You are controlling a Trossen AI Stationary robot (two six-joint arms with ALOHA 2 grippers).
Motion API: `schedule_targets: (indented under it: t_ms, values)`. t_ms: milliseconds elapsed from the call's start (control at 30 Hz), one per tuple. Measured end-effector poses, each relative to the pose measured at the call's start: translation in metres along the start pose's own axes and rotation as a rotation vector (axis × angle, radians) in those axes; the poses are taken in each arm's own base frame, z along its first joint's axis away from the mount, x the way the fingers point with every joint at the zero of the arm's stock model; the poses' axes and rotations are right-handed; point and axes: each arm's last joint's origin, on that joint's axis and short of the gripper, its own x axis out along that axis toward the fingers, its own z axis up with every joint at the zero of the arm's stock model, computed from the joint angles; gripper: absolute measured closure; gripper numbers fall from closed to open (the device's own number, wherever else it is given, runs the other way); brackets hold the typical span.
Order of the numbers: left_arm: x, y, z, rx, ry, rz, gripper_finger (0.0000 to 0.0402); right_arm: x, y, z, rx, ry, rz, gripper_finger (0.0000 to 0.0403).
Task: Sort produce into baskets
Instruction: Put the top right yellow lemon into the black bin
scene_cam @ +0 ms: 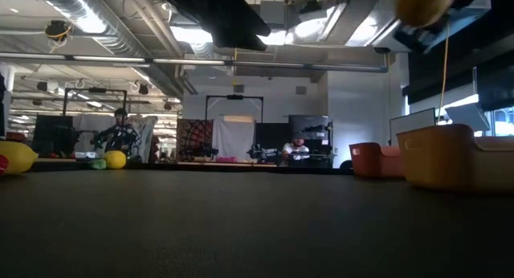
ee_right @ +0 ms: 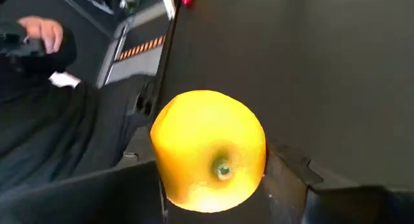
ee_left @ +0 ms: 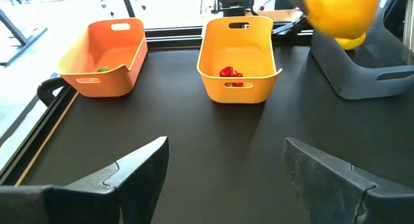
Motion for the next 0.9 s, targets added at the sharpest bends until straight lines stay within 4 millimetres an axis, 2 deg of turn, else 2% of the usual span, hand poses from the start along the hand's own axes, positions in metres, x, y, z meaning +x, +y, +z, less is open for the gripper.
schedule_targets:
  t_ms: [567,900]
  values:
    - [0.0,0.0,0.0,-0.009,0.0,0.0,0.0102,0.008,0.067,-0.056,0.374,0.248,0.012,0.0271]
    - [0.0,0.0,0.0,-0.022,0.0,0.0,0.0102,0.032,0.092,-0.096,0.487,0.444,-0.106,0.0271]
